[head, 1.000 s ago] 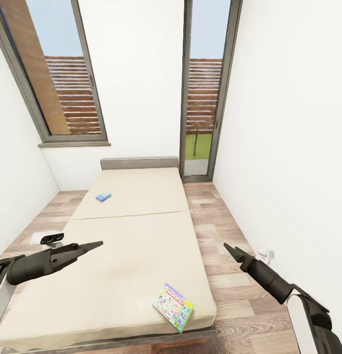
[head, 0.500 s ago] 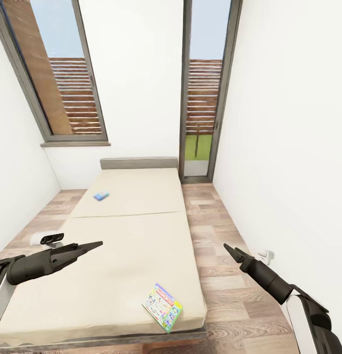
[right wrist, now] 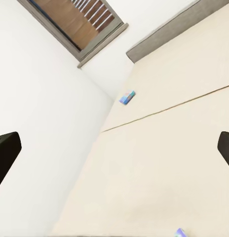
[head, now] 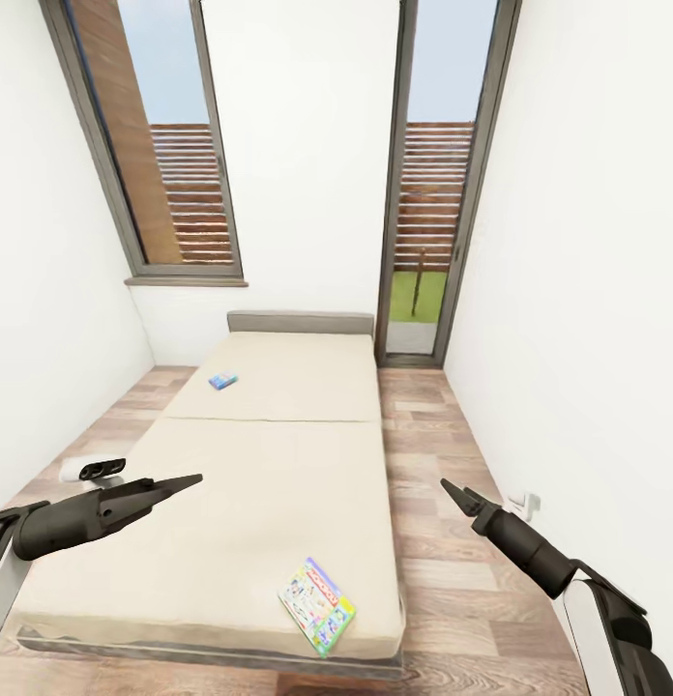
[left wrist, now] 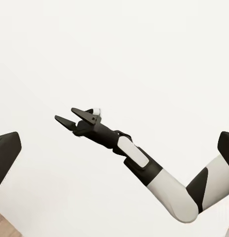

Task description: Put all the toys in the child's room - the three board games (two on the bed and one on the table), the two jigsaw puzzles on the table, and the tennis ball on the table - inside the toy box on the table in the child's room.

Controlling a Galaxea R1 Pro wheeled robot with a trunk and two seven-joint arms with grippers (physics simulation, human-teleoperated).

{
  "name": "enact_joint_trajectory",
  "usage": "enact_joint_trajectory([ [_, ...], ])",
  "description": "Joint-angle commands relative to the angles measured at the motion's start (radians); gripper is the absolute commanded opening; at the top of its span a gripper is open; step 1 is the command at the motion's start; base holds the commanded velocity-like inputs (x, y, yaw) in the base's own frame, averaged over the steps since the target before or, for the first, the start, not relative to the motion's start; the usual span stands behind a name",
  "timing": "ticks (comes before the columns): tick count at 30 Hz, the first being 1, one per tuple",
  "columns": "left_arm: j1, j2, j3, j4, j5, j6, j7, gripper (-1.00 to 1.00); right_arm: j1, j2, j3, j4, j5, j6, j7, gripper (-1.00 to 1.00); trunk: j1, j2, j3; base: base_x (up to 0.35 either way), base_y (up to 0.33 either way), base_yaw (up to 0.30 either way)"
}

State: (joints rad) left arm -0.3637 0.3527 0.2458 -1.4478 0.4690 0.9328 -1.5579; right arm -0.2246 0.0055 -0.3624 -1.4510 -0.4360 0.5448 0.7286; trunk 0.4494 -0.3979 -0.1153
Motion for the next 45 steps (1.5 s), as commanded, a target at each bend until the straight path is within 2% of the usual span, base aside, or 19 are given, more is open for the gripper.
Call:
enact_joint_trajectory([
  [1,-0.001,0.000,0.000,0.000,0.000,0.010,-0.004,1.00,-0.001,0.001,-0.002,0.000,-0.006,0.007,0.002,1.00,0.001,-0.002,-0.001,0.000,-0.294,0.209],
  [13,-0.001,0.000,0.000,0.000,-0.004,0.010,0.011,1.00,-0.001,-0.003,-0.001,0.001,-0.006,0.007,0.002,1.00,0.001,-0.002,0.002,0.000,-0.160,0.063],
  [26,0.000,-0.004,0.001,0.001,-0.011,0.017,0.158,1.00,-0.001,-0.004,-0.002,0.006,-0.006,0.007,0.002,1.00,0.001,-0.002,0.002,0.000,-0.006,0.002],
  [30,-0.001,-0.011,-0.007,0.004,-0.010,0.022,0.235,1.00,-0.001,-0.006,-0.003,0.015,-0.006,0.007,0.002,1.00,0.016,-0.030,-0.010,0.000,0.000,0.000],
  [37,-0.001,-0.042,-0.020,0.028,-0.010,0.029,0.370,1.00,-0.001,-0.009,-0.003,0.020,-0.006,0.007,0.002,1.00,0.043,-0.079,-0.032,0.000,0.000,0.000],
  [38,-0.001,-0.050,-0.022,0.046,-0.010,0.032,0.410,1.00,-0.001,-0.010,-0.003,0.021,-0.006,0.007,0.002,1.00,0.047,-0.086,-0.035,0.000,0.000,0.000],
  [43,-0.002,-0.061,-0.025,0.120,-0.010,0.034,0.515,1.00,-0.001,-0.011,-0.003,0.021,-0.006,0.007,0.002,1.00,0.066,-0.121,-0.051,0.000,0.000,0.000],
  [45,-0.002,-0.063,-0.027,0.184,-0.012,0.031,0.582,1.00,-0.001,-0.011,-0.003,0.021,-0.007,0.007,0.002,1.00,0.073,-0.135,-0.057,0.000,0.000,0.000],
])
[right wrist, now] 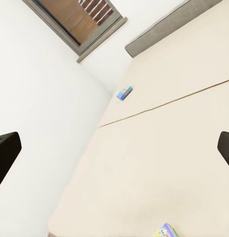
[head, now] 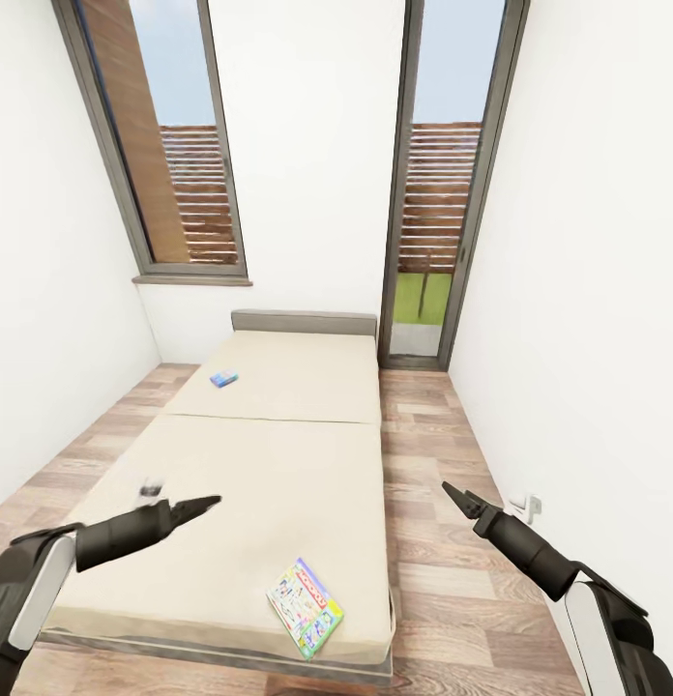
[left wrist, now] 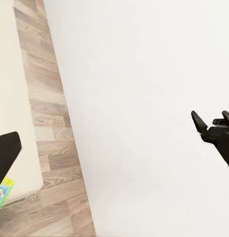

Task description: Put all the toys in the child's room - the three board games (two on the bed and one on the table), the two jigsaw puzzles on the table, and the tennis ball on the table - inside the toy box on the table in the child's room.

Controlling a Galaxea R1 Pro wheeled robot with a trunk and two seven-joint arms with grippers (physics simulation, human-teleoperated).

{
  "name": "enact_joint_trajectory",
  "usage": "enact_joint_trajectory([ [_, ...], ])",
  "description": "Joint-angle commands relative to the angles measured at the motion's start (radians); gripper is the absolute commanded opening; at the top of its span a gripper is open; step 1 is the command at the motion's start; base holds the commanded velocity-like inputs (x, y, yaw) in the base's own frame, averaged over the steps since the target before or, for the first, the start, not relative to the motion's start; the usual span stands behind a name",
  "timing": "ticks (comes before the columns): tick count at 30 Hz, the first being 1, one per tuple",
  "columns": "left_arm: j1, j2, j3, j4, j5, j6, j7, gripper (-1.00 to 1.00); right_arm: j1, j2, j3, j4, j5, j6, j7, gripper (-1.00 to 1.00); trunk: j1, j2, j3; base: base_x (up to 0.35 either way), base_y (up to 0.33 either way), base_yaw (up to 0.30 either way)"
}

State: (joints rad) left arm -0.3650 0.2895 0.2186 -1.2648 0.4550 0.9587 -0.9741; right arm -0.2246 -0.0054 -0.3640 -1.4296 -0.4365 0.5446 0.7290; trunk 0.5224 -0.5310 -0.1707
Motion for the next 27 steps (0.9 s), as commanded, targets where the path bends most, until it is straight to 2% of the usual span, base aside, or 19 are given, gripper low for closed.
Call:
enact_joint_trajectory([
  [1,-0.001,-0.001,-0.001,0.022,0.000,0.004,0.019,1.00,-0.001,0.000,-0.001,0.000,-0.006,0.008,0.001,1.00,0.004,-0.009,-0.005,0.000,0.000,0.000],
  [2,-0.002,-0.001,-0.005,0.061,-0.001,0.002,0.060,1.00,-0.001,0.000,-0.001,0.000,-0.006,0.008,0.001,1.00,0.008,-0.016,-0.008,0.000,0.000,0.000],
  [7,-0.004,-0.002,-0.029,0.125,-0.006,-0.002,0.144,1.00,-0.001,0.001,-0.001,0.000,-0.006,0.008,0.001,1.00,0.008,-0.016,-0.008,0.000,0.000,0.000],
  [12,-0.005,-0.002,-0.088,0.144,-0.027,0.001,0.208,1.00,-0.001,0.000,-0.002,0.000,-0.005,0.008,0.001,1.00,0.008,-0.016,-0.008,0.000,0.000,0.000],
  [15,-0.005,-0.001,-0.110,0.137,-0.035,0.006,0.233,1.00,-0.001,-0.001,-0.002,0.000,-0.005,0.008,0.001,1.00,0.008,-0.016,-0.008,0.000,0.000,0.000],
  [22,-0.008,0.004,-0.120,0.118,-0.038,0.012,0.246,1.00,-0.001,0.000,-0.002,0.000,-0.004,0.008,0.000,1.00,0.008,-0.016,-0.008,0.000,0.000,0.000],
  [27,-0.010,0.006,-0.121,0.110,-0.039,0.017,0.247,1.00,-0.001,0.000,-0.001,0.000,-0.004,0.008,0.000,1.00,0.027,-0.051,-0.024,0.000,0.000,0.000],
])
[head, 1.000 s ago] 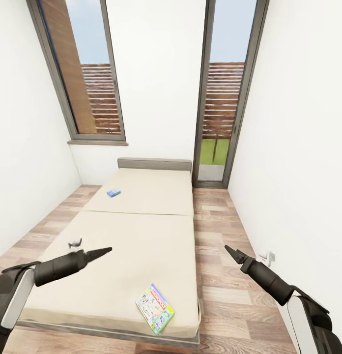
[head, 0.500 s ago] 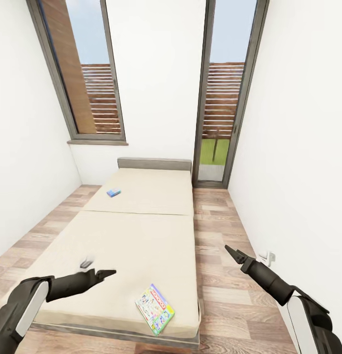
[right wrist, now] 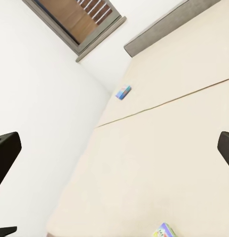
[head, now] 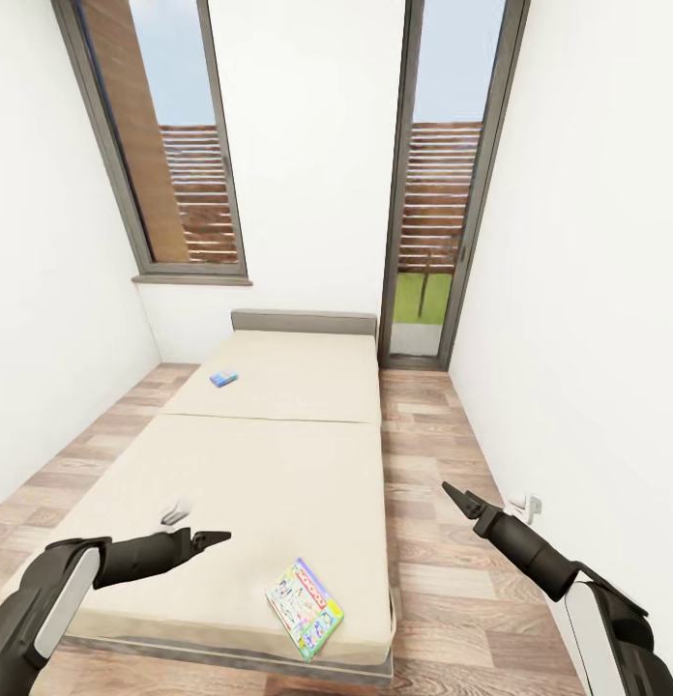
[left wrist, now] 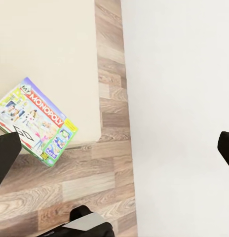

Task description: Put all the toys in the child's room - the three board games (two on the bed and one on the table), the two jigsaw puzzles on the table, and the tennis ball on the table - inside the toy box on the table in the child's room.

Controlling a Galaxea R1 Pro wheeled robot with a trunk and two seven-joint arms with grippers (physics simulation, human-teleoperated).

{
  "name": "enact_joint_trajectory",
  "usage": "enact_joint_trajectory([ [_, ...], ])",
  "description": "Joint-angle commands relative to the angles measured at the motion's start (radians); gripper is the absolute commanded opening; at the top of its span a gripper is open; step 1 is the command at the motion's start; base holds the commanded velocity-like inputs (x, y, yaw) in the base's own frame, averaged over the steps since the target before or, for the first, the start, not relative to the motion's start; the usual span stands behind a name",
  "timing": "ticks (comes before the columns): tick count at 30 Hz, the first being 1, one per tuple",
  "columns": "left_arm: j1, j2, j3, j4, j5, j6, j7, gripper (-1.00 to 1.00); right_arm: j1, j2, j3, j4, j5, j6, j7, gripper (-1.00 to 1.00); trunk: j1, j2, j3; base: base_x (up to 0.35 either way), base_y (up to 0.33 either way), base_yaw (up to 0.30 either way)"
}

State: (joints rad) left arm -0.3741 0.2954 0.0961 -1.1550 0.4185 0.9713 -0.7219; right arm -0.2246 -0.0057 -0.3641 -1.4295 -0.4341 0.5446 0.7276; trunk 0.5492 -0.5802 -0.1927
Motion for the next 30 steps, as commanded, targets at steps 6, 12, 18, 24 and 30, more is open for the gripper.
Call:
enact_joint_trajectory([
  [6,-0.001,-0.002,0.000,-0.004,-0.004,0.008,-0.002,1.00,-0.001,0.000,-0.001,0.000,-0.006,0.008,0.001,1.00,0.023,-0.044,-0.021,-0.055,0.000,0.000],
  [12,-0.002,-0.005,-0.003,-0.004,-0.004,0.009,-0.001,1.00,-0.001,0.001,-0.001,0.000,-0.006,0.008,0.001,1.00,0.046,-0.086,-0.039,-0.231,0.000,0.000],
  [18,-0.002,-0.006,-0.005,-0.005,-0.004,0.008,0.000,1.00,-0.001,0.002,-0.001,-0.001,-0.006,0.008,0.002,1.00,0.069,-0.128,-0.058,-0.208,0.000,0.000],
  [24,-0.002,-0.006,-0.005,-0.005,-0.005,0.007,0.001,1.00,-0.001,0.003,-0.001,-0.001,-0.007,0.008,0.002,1.00,0.092,-0.170,-0.077,-0.050,0.000,0.000],
  [30,-0.002,-0.006,-0.006,-0.005,-0.006,0.007,0.001,1.00,-0.001,0.006,-0.001,-0.001,-0.006,0.008,0.001,1.00,0.115,-0.212,-0.096,-0.097,0.000,0.000],
])
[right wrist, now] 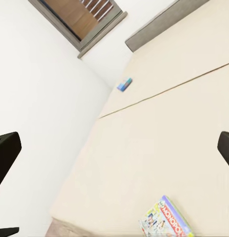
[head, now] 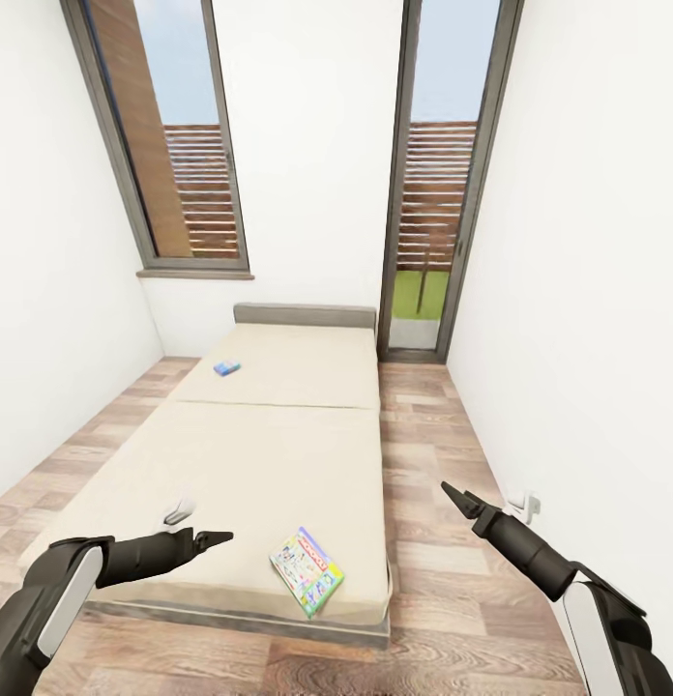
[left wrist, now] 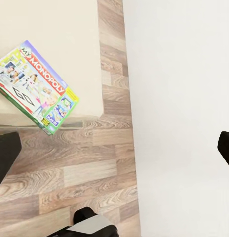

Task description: Put all the toys in the child's room - the three board games (two on the bed and one on the table), the two jigsaw puzzles on the table, and the tennis ball on the table - inside the toy box on the table in the child's room.

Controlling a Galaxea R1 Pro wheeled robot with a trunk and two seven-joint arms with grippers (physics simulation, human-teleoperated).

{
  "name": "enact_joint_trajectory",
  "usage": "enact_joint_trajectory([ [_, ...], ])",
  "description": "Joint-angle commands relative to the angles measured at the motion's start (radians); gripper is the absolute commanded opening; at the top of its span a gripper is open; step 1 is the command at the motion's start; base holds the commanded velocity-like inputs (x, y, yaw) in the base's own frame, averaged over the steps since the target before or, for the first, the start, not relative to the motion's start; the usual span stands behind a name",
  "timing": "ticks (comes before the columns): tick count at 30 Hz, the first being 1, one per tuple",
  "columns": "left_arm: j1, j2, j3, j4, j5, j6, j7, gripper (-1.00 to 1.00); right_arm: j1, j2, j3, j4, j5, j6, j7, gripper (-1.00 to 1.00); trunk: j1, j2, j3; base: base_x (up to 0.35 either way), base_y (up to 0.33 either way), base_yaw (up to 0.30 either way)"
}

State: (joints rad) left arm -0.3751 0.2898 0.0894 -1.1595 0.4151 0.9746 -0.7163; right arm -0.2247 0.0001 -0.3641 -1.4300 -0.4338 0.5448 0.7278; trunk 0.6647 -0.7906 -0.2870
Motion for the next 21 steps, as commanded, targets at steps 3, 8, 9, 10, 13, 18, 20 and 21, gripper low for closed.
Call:
enact_joint_trajectory([
  [3,-0.001,0.000,0.001,0.000,-0.002,0.004,-0.005,1.00,-0.001,0.001,-0.001,0.000,-0.006,0.007,0.001,1.00,0.011,-0.022,-0.011,-0.103,0.000,0.000],
  [8,-0.001,-0.001,0.000,0.000,-0.003,0.002,-0.004,1.00,-0.001,0.001,-0.001,0.000,-0.006,0.007,0.002,1.00,0.031,-0.057,-0.027,-0.035,0.000,0.000],
  [9,-0.001,-0.001,-0.001,0.000,-0.003,0.001,-0.004,1.00,-0.001,0.000,-0.001,0.000,-0.006,0.007,0.002,1.00,0.034,-0.064,-0.030,-0.011,0.000,0.000],
  [10,-0.001,-0.001,-0.001,0.000,-0.003,0.001,-0.004,1.00,-0.001,0.000,-0.001,0.000,-0.006,0.007,0.002,1.00,0.038,-0.071,-0.033,-0.007,0.000,0.000],
  [13,-0.001,-0.001,-0.002,0.001,-0.005,0.000,-0.001,1.00,-0.001,0.000,-0.001,0.000,-0.006,0.007,0.002,1.00,0.050,-0.092,-0.042,-0.004,0.000,0.000],
  [18,-0.001,-0.003,-0.002,0.003,-0.023,0.000,0.040,1.00,-0.001,-0.002,-0.001,0.000,-0.007,0.007,0.002,1.00,0.069,-0.127,-0.058,-0.001,0.000,0.000],
  [20,-0.001,-0.004,-0.003,0.004,-0.025,0.000,0.056,1.00,-0.001,-0.002,-0.001,0.000,-0.007,0.007,0.002,1.00,0.077,-0.141,-0.064,0.000,0.000,0.000],
  [21,-0.002,-0.005,-0.003,0.004,-0.026,0.000,0.065,1.00,-0.001,-0.003,-0.001,0.000,-0.007,0.007,0.002,1.00,0.080,-0.148,-0.067,0.000,0.000,0.000],
])
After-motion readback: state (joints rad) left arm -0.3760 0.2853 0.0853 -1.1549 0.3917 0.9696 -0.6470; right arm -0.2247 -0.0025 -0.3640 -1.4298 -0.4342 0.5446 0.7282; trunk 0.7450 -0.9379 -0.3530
